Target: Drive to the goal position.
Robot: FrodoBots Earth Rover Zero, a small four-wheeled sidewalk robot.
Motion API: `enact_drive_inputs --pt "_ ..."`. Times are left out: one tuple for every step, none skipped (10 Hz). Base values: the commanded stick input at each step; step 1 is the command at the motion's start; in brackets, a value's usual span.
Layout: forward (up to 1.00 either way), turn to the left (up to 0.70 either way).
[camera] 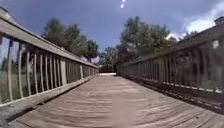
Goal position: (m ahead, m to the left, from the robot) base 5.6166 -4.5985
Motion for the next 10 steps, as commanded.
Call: enact_drive_inputs --pt "0.5 0.0" --pt "0.5 0.0" --pt "0.5 0.0" --pt "0.5 0.0" --pt "0.5 0.0" --pt "0.5 0.0" --pt "0.5 0.0" --pt "0.5 0.0" --pt "0.5 0.0" --pt "0.5 0.0"
